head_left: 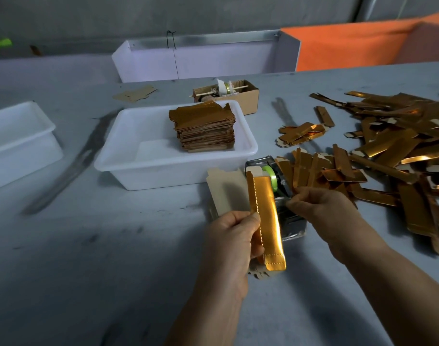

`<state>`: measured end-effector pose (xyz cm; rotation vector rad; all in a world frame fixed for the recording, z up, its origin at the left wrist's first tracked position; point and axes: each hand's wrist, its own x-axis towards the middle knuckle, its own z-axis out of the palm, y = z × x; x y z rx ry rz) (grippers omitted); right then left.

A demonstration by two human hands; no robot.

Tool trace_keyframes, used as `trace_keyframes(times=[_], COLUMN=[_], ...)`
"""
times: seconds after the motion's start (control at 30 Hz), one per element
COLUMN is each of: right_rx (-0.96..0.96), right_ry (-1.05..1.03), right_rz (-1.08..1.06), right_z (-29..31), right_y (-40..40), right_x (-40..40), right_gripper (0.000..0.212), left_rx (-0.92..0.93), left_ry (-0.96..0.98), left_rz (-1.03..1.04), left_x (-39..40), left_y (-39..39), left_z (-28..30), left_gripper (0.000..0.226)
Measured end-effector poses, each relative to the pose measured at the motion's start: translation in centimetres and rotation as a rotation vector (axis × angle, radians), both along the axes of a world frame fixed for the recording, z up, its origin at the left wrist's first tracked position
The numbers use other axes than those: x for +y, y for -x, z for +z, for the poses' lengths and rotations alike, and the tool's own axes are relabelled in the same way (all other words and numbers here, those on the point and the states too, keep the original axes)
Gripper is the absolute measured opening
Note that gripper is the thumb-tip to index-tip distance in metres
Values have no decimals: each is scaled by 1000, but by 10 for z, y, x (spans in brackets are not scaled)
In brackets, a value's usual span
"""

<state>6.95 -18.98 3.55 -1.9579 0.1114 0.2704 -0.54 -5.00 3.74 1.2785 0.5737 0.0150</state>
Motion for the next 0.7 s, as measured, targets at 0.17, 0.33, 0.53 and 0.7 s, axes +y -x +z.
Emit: trace_keyframes(times=[0.17,0.33,0.53,0.7], right_rx=[55,-161,-251,-311], right_ry=[-387,79,193,240], right_rz=[-75,-82,-128,-131], right_z=[3,-1,-8,-17], right_y=[12,22,28,32], right_x=[-6,-4,-1,-2], right_gripper=[13,19,17,19], left_rx=[-7,-60,-139,-115], left_ry=[-19,-53,-86,-97], left_rz=[-18,-56,-150,-231], left_x=[-4,-8,-21,-21], left_y=[-1,-3,-12,-19], left_z=[-3,-1,5,5], left_gripper=[8,10,11,11])
